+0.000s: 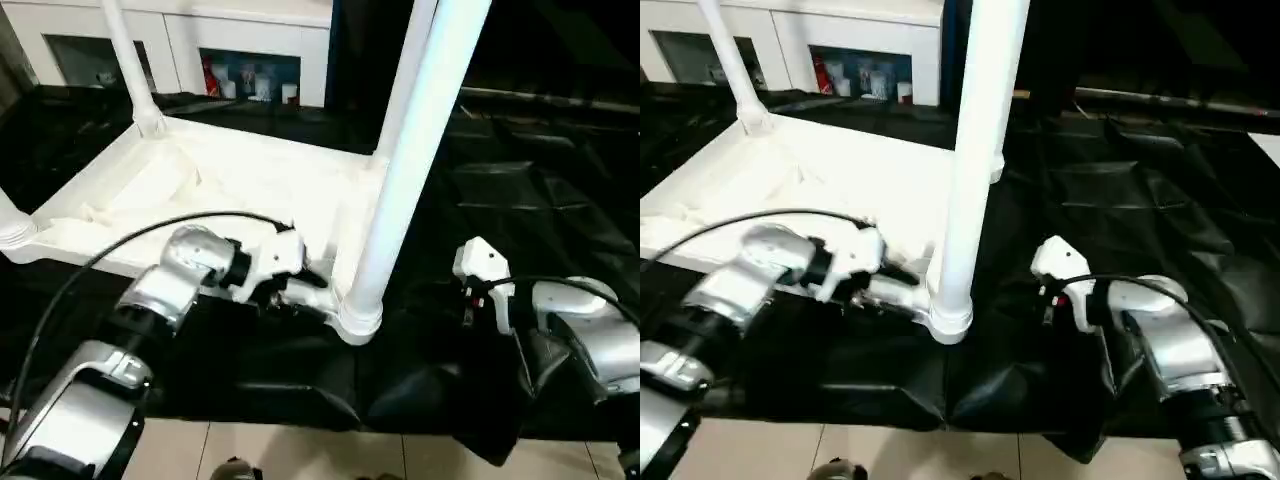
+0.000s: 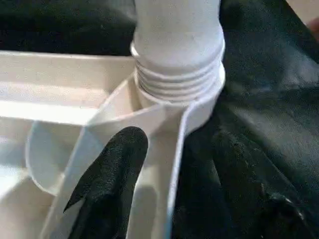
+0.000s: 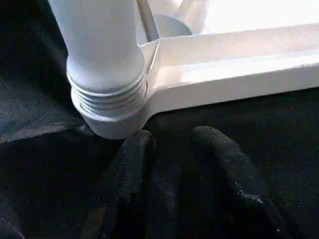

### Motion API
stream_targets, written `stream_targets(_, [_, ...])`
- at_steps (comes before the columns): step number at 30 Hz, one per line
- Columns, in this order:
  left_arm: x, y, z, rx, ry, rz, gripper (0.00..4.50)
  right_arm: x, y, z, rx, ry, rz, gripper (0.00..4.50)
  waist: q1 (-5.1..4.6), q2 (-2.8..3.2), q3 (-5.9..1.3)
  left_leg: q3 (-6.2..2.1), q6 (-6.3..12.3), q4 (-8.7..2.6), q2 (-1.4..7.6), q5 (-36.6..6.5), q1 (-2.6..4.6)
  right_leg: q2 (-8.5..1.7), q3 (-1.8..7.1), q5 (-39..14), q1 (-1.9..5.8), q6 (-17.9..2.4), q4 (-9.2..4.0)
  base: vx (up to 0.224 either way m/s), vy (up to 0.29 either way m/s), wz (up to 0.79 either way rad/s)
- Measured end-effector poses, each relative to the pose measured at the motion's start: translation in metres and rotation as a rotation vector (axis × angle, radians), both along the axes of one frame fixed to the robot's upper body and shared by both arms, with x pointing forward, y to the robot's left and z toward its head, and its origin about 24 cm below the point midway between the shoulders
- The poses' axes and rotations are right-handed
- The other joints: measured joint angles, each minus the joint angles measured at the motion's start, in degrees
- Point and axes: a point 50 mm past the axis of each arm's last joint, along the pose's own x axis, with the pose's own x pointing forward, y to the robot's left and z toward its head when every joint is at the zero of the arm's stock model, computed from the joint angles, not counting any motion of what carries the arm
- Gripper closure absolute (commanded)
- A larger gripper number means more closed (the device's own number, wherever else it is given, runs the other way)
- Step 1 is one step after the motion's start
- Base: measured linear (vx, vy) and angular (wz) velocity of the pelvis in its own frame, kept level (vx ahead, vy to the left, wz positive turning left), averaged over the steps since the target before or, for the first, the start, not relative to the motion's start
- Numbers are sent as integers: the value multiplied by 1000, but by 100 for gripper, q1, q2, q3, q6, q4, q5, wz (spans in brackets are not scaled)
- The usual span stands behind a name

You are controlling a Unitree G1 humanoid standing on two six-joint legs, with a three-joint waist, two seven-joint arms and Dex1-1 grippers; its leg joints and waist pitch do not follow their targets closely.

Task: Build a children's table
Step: Rotate table base

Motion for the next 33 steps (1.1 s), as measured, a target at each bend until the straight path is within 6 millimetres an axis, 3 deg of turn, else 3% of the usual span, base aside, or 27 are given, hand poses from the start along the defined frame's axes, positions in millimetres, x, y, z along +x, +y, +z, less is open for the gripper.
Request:
stream_targets(14, [4,2,-4,25,13,0,352,-2,0,-1,-8,11,4,296,9,0,0,0,0,1,-2,0,-1,-3,-1,0,2,0,-3,0,0,0])
stream_targets(23, [6,11,-3,67,1,-10,410,-2,2,-3,-14,13,14,296,8,2,1,0,0,-1,-1,0,-1,-3,-1,0,2,0,-4,0,0,0])
stream_targets(26, [6,13,-2,76,0,-16,444,-2,3,-3,-16,3,18,296,-26,2,1,1,0,-1,-1,-1,0,-3,0,0,1,-1,-5,0,0,0])
stream_targets(33, [4,19,-4,67,52,56,447,8,8,-4,12,-41,-66,296,-159,6,-1,4,0,-11,0,-1,7,-2,0,0,-3,-1,-4,0,0,0])
